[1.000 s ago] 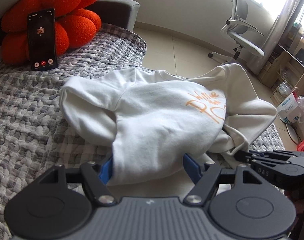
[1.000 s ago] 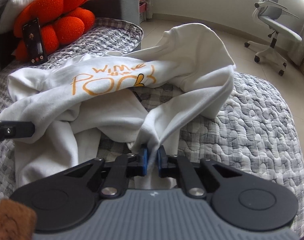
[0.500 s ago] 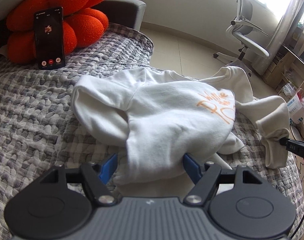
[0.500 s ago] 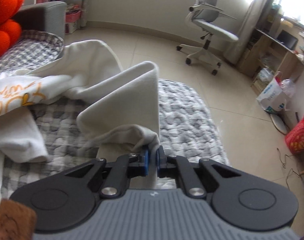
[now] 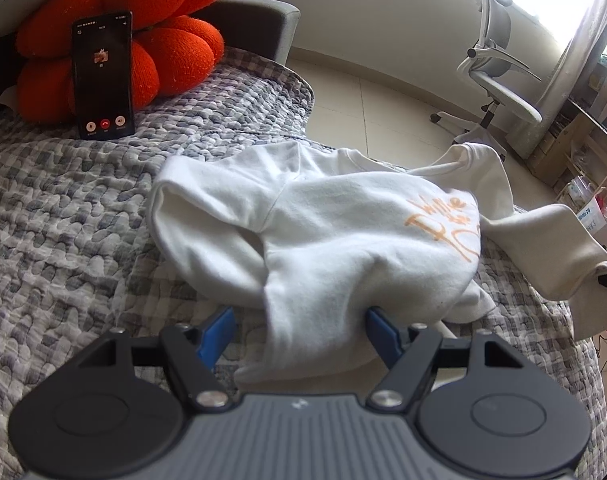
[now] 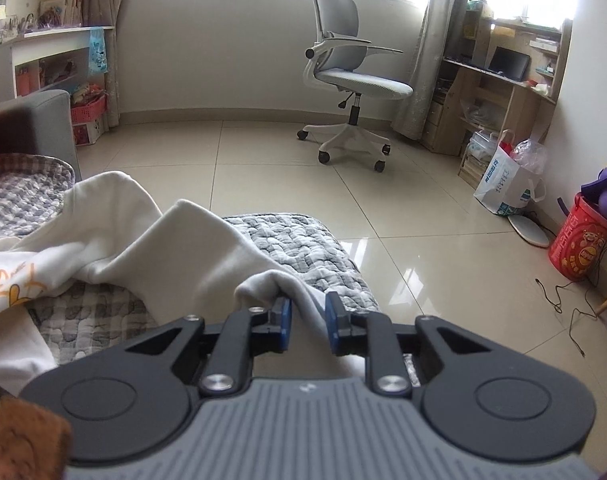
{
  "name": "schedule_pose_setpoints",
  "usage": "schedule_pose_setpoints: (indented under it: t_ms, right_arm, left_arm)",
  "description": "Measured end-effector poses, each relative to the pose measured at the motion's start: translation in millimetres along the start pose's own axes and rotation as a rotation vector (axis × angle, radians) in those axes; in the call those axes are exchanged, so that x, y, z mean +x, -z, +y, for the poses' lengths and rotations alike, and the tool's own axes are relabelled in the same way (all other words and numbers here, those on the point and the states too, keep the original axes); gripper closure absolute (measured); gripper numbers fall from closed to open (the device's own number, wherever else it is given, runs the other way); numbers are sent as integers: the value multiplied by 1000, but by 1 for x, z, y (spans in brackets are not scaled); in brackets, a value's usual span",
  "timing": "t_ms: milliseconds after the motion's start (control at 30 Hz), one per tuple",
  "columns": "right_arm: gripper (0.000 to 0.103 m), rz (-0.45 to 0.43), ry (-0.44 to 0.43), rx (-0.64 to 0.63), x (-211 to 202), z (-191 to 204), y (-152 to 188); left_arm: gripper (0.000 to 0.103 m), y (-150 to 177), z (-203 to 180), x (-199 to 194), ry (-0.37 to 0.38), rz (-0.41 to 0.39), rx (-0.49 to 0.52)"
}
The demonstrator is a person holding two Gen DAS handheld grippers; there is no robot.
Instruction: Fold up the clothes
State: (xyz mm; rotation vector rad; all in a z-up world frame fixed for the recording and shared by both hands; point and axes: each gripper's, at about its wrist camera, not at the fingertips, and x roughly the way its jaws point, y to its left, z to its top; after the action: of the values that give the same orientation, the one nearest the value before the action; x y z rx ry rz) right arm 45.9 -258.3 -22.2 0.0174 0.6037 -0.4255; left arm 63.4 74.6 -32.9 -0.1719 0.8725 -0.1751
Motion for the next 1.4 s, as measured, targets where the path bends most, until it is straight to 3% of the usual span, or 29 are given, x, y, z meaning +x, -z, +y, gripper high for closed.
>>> schedule_pose_setpoints:
  t_ms: [33, 67, 267, 633, 800, 867, 1067, 1233, 1400]
  right_arm:
    - [57, -9, -11, 3, -3, 1, -1]
    - [56, -19, -24, 8, -6, 2, -2]
    - [56, -52, -98, 28, -16, 11, -5]
    - [52, -13, -289, 2, -20, 49, 0]
    - [49, 37, -396, 2, -16, 62, 6]
    - [49, 58, -433, -1, -15, 67, 7]
    - [49, 156, -567, 28, -7, 77, 15]
    - [49, 243, -620, 52, 3, 85, 23]
    - [49, 273, -631, 59, 6, 88, 27]
  left_arm:
    - [29, -1, 1, 1, 1, -3, -4]
    - [29, -1, 1, 1, 2, -6, -8]
    - [29, -5, 6, 6, 5, -25, -38]
    - [29, -17, 14, 12, 10, -79, -70]
    - [32, -22, 18, 17, 19, -81, -95]
    - [43, -23, 18, 19, 25, -81, -96]
    - [61, -25, 16, 24, 42, -81, -100]
    - [57, -27, 21, 22, 48, -81, -117]
    - [53, -28, 32, 17, 66, -86, -155]
